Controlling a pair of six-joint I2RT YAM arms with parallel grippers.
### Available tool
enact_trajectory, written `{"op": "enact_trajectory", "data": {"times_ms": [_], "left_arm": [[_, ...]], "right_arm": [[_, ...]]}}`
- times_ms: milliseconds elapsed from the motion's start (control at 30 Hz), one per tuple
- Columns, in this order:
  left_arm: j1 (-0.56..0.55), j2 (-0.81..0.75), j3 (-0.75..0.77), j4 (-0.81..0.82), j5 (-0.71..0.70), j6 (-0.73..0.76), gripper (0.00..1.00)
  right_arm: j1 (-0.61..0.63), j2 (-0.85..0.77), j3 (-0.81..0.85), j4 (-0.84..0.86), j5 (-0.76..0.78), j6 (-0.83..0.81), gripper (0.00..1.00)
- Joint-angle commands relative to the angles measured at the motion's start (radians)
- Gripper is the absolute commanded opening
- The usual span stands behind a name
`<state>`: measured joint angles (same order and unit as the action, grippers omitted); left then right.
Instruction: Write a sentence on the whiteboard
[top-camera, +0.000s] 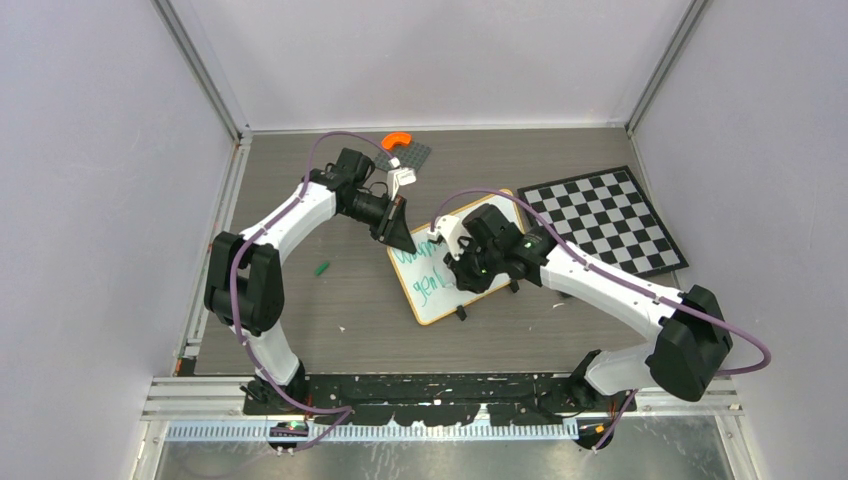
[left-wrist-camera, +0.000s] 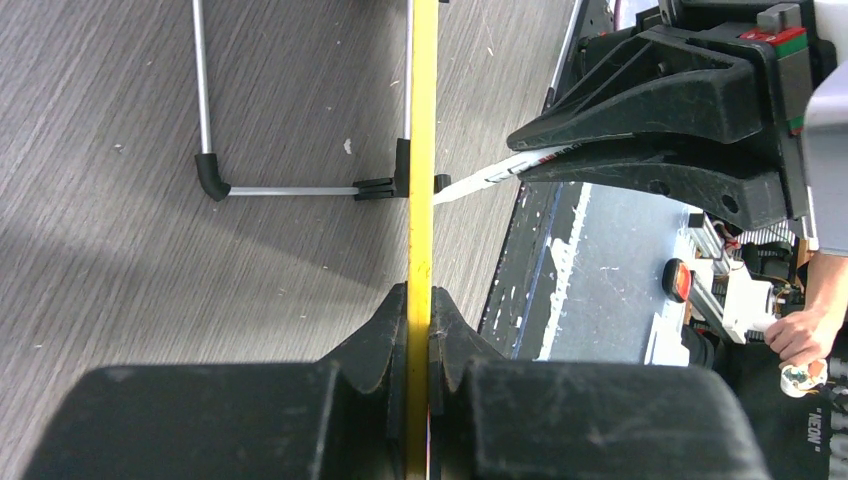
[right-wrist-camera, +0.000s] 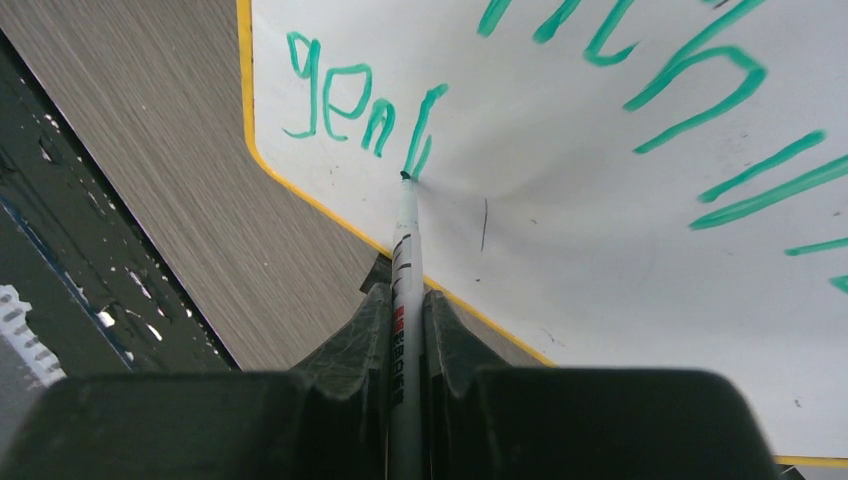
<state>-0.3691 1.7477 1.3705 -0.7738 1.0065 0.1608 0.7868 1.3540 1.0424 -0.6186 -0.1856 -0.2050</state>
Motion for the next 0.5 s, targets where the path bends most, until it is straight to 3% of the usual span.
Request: {"op": "enact_trajectory", "data": {"times_ms": [0,467], "left_arm": [[-0.001,-0.034,0.016,0.0,-0.017,0.0,0.0],[-0.001,-0.036,0.02,-0.002,-0.012,-0.002,0.0]], "right_arm": [[0.0,-0.023,0.001,0.014,0.032,-0.013,0.0],[0.021,0.002,0.13,0.0,-0.001,0.002,0.0]]}}
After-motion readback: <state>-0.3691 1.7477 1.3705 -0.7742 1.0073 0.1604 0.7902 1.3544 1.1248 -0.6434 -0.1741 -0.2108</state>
